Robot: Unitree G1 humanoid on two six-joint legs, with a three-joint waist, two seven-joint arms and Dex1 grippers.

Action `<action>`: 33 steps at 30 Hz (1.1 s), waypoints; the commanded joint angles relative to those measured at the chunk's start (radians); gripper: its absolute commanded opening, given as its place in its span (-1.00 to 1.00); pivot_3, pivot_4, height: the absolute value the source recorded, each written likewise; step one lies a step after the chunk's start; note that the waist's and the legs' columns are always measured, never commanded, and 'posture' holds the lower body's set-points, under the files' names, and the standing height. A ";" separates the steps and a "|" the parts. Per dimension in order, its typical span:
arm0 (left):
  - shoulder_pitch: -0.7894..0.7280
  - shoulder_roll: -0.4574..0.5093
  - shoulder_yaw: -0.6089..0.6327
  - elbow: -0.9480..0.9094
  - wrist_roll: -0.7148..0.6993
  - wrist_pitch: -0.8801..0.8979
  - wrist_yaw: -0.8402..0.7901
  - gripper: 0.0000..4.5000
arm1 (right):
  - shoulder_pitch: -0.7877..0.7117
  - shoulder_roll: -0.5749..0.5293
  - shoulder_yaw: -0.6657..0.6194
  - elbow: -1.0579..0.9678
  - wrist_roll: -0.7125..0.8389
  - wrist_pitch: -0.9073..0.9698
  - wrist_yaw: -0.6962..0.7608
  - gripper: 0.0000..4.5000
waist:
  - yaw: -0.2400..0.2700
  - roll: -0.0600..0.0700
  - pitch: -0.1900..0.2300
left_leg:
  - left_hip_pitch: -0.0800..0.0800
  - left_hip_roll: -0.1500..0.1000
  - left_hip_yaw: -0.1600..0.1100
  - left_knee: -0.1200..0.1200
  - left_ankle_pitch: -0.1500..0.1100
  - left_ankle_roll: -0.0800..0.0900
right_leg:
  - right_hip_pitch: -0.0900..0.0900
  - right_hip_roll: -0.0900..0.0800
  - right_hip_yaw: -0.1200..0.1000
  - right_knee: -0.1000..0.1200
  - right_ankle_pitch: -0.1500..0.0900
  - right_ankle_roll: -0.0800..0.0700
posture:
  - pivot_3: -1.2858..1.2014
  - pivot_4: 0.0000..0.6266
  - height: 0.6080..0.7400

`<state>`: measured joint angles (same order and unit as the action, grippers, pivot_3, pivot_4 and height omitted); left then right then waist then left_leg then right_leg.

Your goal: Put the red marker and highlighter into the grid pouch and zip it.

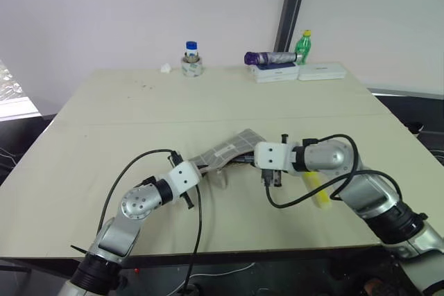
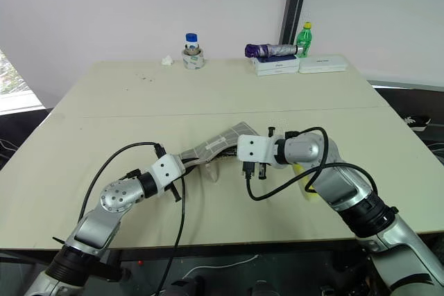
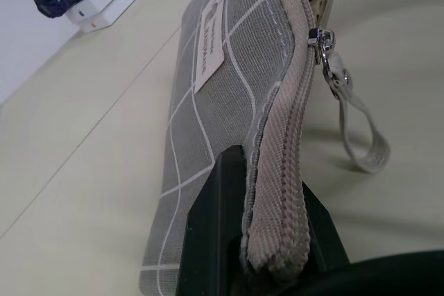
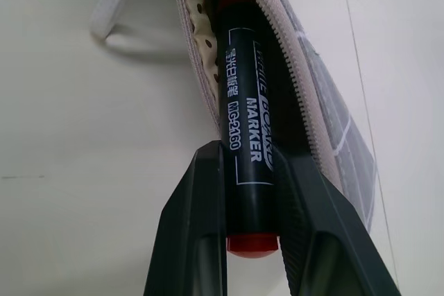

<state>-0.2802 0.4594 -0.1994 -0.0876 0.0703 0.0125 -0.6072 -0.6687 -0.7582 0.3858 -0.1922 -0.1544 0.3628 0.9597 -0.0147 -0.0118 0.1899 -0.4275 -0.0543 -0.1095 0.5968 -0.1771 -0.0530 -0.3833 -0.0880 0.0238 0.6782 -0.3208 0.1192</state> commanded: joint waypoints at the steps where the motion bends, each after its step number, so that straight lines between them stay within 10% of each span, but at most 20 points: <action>1: 0.010 -0.017 0.014 -0.047 -0.012 0.031 0.015 -1.00 | -0.022 0.011 -0.067 -0.038 0.020 0.017 -0.007 0.06 | 0.000 0.000 0.000 | 0.000 0.000 0.000 0.000 0.000 0.000 | 0.000 0.000 0.000 0.000 0.000 0.000 | 0.03 -0.52 1.00; 3: 0.010 -0.033 0.026 -0.048 -0.020 0.062 0.030 -1.00 | -0.014 0.009 -0.120 -0.062 0.062 0.054 -0.005 0.51 | 0.001 0.000 0.000 | 0.000 0.000 0.000 0.000 0.000 0.000 | 0.000 0.000 0.000 0.000 0.000 0.000 | 0.03 -0.52 1.00; 19: -0.063 -0.129 0.078 0.009 -0.043 0.201 0.142 -1.00 | 0.418 -0.150 -0.515 -0.122 0.314 0.444 -0.009 0.51 | 0.001 0.000 0.000 | 0.001 -0.001 -0.002 0.001 -0.001 0.001 | 0.006 0.000 -0.004 -0.006 0.000 0.000 | 0.03 -0.52 1.00; 33: -0.081 -0.142 0.061 0.042 -0.046 0.170 0.122 -1.00 | 0.498 -0.108 -0.544 -0.090 0.367 0.571 -0.163 0.51 | 0.005 0.000 0.000 | 0.002 -0.001 -0.003 0.001 -0.001 0.001 | 0.009 0.000 -0.005 -0.010 0.000 0.000 | 0.03 -0.52 1.00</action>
<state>-0.3503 0.3222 -0.1383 -0.0366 0.0322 0.2062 -0.4820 -0.1712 -0.8651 -0.1307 -0.2766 0.2023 0.9253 0.8073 -0.0101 -0.0117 0.1896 -0.4258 -0.0550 -0.1121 0.5978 -0.1781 -0.0513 -0.3738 -0.0882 0.0187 0.6680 -0.3206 0.1195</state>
